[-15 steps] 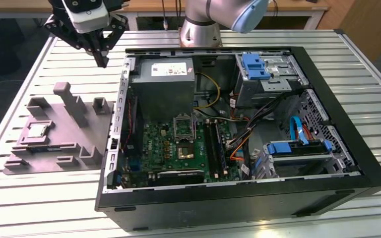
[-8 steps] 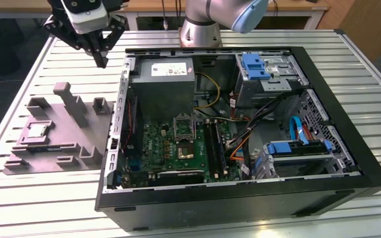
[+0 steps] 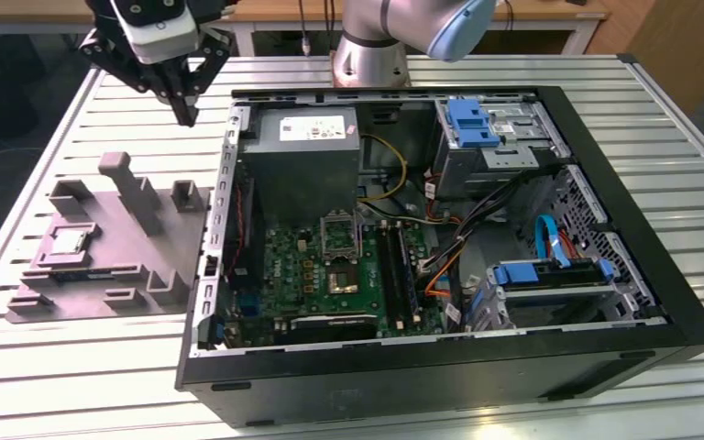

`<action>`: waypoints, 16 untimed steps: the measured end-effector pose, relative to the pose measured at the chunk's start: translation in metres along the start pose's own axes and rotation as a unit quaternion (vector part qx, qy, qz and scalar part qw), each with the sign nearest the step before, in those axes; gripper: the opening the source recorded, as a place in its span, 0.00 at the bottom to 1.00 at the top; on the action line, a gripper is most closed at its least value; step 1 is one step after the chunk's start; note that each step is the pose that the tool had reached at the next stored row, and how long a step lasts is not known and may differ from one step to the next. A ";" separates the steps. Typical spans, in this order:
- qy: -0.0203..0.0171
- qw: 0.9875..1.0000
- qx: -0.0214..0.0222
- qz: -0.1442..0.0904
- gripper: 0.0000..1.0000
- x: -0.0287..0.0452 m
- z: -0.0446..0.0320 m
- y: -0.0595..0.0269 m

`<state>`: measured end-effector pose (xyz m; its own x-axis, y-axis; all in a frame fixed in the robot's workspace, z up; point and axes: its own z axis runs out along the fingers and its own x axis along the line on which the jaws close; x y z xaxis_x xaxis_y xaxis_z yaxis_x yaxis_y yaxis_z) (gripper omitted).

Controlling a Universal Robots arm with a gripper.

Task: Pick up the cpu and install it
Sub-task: 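Reach for the cpu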

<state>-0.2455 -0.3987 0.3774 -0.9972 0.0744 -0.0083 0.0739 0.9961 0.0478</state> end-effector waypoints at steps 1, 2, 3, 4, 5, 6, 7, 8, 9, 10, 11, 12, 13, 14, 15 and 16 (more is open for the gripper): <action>0.000 1.000 0.000 0.000 0.11 0.0002 0.0001 0.0000; 0.000 1.000 0.000 0.000 0.11 0.0004 0.0003 0.0000; 0.000 1.000 0.000 0.000 0.11 0.0006 0.0003 -0.0001; 0.000 1.000 0.000 0.000 0.11 0.0008 0.0004 -0.0001; 0.000 1.000 0.000 0.000 0.11 0.0011 0.0006 -0.0001; 0.000 1.000 0.000 0.000 0.11 0.0014 0.0008 -0.0001; 0.000 1.000 0.000 0.000 0.11 0.0018 0.0009 -0.0002; 0.000 1.000 0.000 0.000 0.11 0.0022 0.0010 -0.0002; 0.000 1.000 0.000 0.000 0.11 0.0029 0.0012 -0.0003; 0.000 1.000 0.000 0.000 0.11 0.0037 0.0014 -0.0003; 0.000 1.000 0.000 0.000 0.11 0.0045 0.0017 -0.0004; 0.000 1.000 0.000 0.000 0.11 0.0051 0.0019 -0.0005; 0.000 1.000 0.000 0.000 0.11 0.0058 0.0021 -0.0005; 0.000 1.000 0.000 0.000 0.11 0.0065 0.0023 -0.0006; 0.001 1.000 0.000 0.000 0.11 0.0072 0.0026 -0.0007; 0.001 1.000 0.000 0.000 0.11 0.0078 0.0028 -0.0007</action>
<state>-0.2532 -0.3987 0.3744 -0.9972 0.0745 -0.0069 0.0740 0.9961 0.0478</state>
